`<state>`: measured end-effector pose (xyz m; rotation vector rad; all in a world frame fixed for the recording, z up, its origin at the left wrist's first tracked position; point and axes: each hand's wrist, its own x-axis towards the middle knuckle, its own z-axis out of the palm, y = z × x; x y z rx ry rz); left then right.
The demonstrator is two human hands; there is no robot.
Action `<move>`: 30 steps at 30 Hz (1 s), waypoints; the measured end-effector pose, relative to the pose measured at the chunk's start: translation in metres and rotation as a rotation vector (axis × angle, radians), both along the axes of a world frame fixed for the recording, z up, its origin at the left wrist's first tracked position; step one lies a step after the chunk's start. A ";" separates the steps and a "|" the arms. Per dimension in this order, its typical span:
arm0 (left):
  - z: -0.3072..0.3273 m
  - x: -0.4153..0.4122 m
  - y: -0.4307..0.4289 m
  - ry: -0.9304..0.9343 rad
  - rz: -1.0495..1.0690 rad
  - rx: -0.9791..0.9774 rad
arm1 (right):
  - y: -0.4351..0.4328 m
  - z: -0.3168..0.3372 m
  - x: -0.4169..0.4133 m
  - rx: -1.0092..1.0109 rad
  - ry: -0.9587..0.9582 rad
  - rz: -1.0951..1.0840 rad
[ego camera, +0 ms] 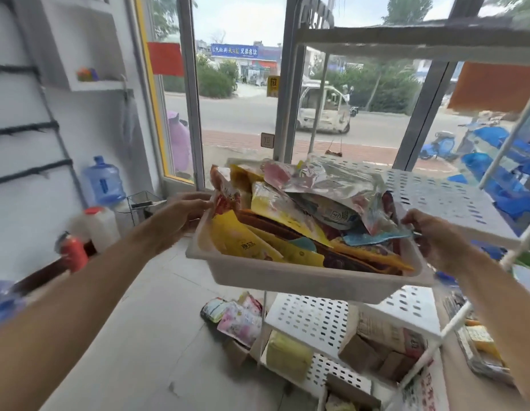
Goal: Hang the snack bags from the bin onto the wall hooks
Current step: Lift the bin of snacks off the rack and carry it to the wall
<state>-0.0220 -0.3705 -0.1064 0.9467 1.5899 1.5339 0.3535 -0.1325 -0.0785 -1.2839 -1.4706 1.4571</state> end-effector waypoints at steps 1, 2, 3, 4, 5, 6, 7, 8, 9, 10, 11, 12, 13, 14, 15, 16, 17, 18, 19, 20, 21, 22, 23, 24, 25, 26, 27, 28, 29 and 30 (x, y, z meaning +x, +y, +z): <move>-0.004 0.002 -0.015 0.000 0.038 -0.001 | -0.002 -0.006 -0.007 0.000 0.001 0.047; -0.009 0.005 -0.030 -0.004 0.081 -0.004 | -0.006 -0.011 -0.016 -0.014 0.007 0.087; -0.014 0.006 -0.045 -0.013 0.126 -0.009 | -0.010 -0.017 -0.026 -0.032 0.006 0.126; -0.019 0.006 -0.061 -0.016 0.163 -0.024 | -0.014 -0.023 -0.036 -0.048 -0.007 0.168; -0.025 0.005 -0.077 -0.015 0.192 -0.045 | -0.019 -0.029 -0.047 -0.055 -0.018 0.206; -0.031 0.004 -0.093 -0.018 0.219 -0.067 | -0.025 -0.036 -0.058 -0.060 -0.032 0.242; -0.038 0.003 -0.109 -0.028 0.257 -0.088 | -0.031 -0.042 -0.070 -0.064 -0.038 0.274; -0.044 0.002 -0.125 -0.036 0.304 -0.106 | -0.037 -0.048 -0.082 -0.073 -0.043 0.303; -0.050 0.002 -0.142 -0.042 0.356 -0.120 | -0.044 -0.055 -0.096 -0.082 -0.046 0.332; -0.057 0.001 -0.159 -0.045 0.407 -0.132 | -0.052 -0.062 -0.110 -0.087 -0.059 0.364; -0.064 -0.001 -0.175 -0.049 0.448 -0.139 | -0.060 -0.069 -0.124 -0.091 -0.069 0.394; -0.070 -0.002 -0.191 -0.051 0.479 -0.141 | -0.068 -0.076 -0.139 -0.097 -0.072 0.420; -0.076 -0.004 -0.208 -0.056 0.505 -0.141 | -0.077 -0.082 -0.154 -0.102 -0.071 0.445; -0.081 -0.004 -0.225 -0.060 0.538 -0.139 | -0.087 -0.089 -0.168 -0.102 -0.072 0.471; -0.085 -0.004 -0.242 -0.066 0.580 -0.138 | -0.098 -0.094 -0.183 -0.104 -0.080 0.502; -0.089 -0.003 -0.259 -0.072 0.626 -0.140 | -0.109 -0.099 -0.198 -0.109 -0.091 0.543; -0.092 -0.002 -0.277 -0.079 0.670 -0.142 | -0.122 -0.103 -0.212 -0.116 -0.104 0.592; -0.095 -0.001 -0.294 -0.084 0.706 -0.145 | -0.134 -0.107 -0.226 -0.119 -0.110 0.638; -0.098 -0.001 -0.312 -0.091 0.739 -0.149 | -0.147 -0.110 -0.240 -0.115 -0.108 0.679; -0.102 -0.002 -0.330 -0.095 0.779 -0.159 | -0.161 -0.114 -0.255 -0.110 -0.103 0.714; -0.105 -0.003 -0.349 -0.099 0.819 -0.172 | -0.175 -0.117 -0.269 -0.109 -0.101 0.750; -0.108 -0.005 -0.368 -0.103 0.862 -0.183 | -0.189 -0.120 -0.285 -0.112 -0.104 0.791; -0.111 -0.006 -0.387 -0.110 0.900 -0.187 | -0.204 -0.122 -0.300 -0.115 -0.113 0.833; -0.114 -0.006 -0.406 -0.114 0.936 -0.188 | -0.218 -0.126 -0.316 -0.120 -0.121 0.867; -0.116 -0.007 -0.425 -0.118 0.971 -0.187 | -0.233 -0.130 -0.331 -0.128 -0.127 0.900; -0.119 -0.007 -0.444 -0.124 1.010 -0.187 | -0.249 -0.134 -0.347 -0.133 -0.129 0.934; -0.121 -0.007 -0.462 -0.134 1.051 -0.187 | -0.266 -0.137 -0.361 -0.133 -0.133 0.970; -0.123 -0.006 -0.481 -0.142 1.090 -0.187 | -0.284 -0.139 -0.375 -0.132 -0.134 1.009; -0.124 -0.006 -0.498 -0.145 1.122 -0.186 | -0.302 -0.140 -0.388 -0.132 -0.138 1.050; -0.125 -0.007 -0.515 -0.149 1.155 -0.189 | -0.320 -0.142 -0.403 -0.132 -0.142 1.088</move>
